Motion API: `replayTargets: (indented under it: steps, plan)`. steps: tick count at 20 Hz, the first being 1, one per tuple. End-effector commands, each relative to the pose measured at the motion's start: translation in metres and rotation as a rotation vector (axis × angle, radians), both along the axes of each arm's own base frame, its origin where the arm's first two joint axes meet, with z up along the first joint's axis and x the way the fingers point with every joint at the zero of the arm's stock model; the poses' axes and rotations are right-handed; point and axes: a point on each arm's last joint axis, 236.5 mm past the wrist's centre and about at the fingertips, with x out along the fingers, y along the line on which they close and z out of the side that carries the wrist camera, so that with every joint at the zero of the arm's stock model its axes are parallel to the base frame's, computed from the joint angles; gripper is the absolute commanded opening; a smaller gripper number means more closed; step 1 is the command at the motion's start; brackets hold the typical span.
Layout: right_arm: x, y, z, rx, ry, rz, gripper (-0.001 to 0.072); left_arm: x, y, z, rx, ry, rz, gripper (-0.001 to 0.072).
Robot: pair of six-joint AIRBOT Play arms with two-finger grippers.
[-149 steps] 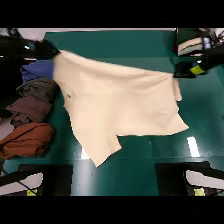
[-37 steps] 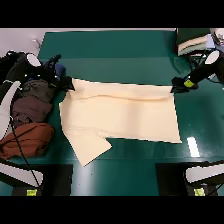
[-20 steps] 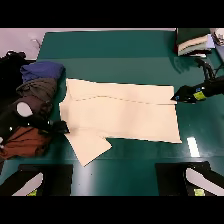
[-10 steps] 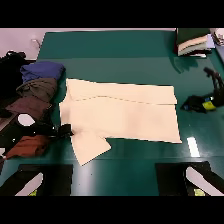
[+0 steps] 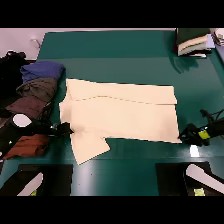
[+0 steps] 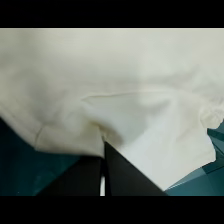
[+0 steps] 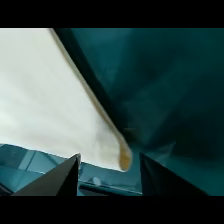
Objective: Fold the shirts.
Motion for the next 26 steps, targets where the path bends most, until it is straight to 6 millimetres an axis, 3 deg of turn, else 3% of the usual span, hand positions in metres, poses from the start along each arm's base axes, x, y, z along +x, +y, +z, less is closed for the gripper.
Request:
replayTargets:
  steps: [1,3,4,7,10,12,14,16,19,22,26]
  plan:
    - [0.01,0.021,-0.019,0.045,-0.01,-0.014,0.0394,0.0,0.0,0.001,-0.002,-0.002,-0.003,0.0022]
    - [0.018,0.027,-0.016,0.015,-0.042,0.066,0.0111,-0.01,-0.003,0.002,-0.008,0.032,-0.031,0.0021]
    - [0.022,0.026,-0.01,-0.017,-0.066,0.12,0.0034,-0.018,-0.005,0.006,-0.012,0.06,-0.064,0.002]
    - [0.018,0.017,0.019,-0.135,-0.115,0.28,0.002,-0.034,-0.001,0.02,0.017,0.083,-0.144,0.0019]
    - [-0.011,-0.013,0.048,-0.314,-0.097,0.4,0.002,-0.059,0.01,0.042,0.072,0.051,-0.146,0.002]
    - [-0.02,-0.024,0.063,-0.396,-0.129,0.399,0.002,-0.082,0.009,0.059,0.063,0.053,-0.153,0.002]
    - [-0.018,-0.027,0.075,-0.443,-0.188,0.339,0.0019,-0.089,0.009,0.073,0.061,0.017,-0.133,0.002]
    - [-0.01,-0.027,0.079,-0.467,-0.232,0.317,0.0019,-0.072,0.009,0.087,0.064,-0.056,-0.113,0.002]
    - [0.015,-0.024,0.079,-0.483,-0.272,0.342,0.0018,-0.027,0.011,0.099,0.076,-0.161,-0.088,0.002]
    - [0.066,-0.021,0.091,-0.502,-0.337,0.372,0.0019,0.03,0.015,0.099,0.103,-0.219,-0.08,0.0021]
    - [0.148,0.006,0.105,-0.421,-0.444,0.39,0.002,0.106,0.021,0.086,0.126,-0.238,-0.044,0.0022]
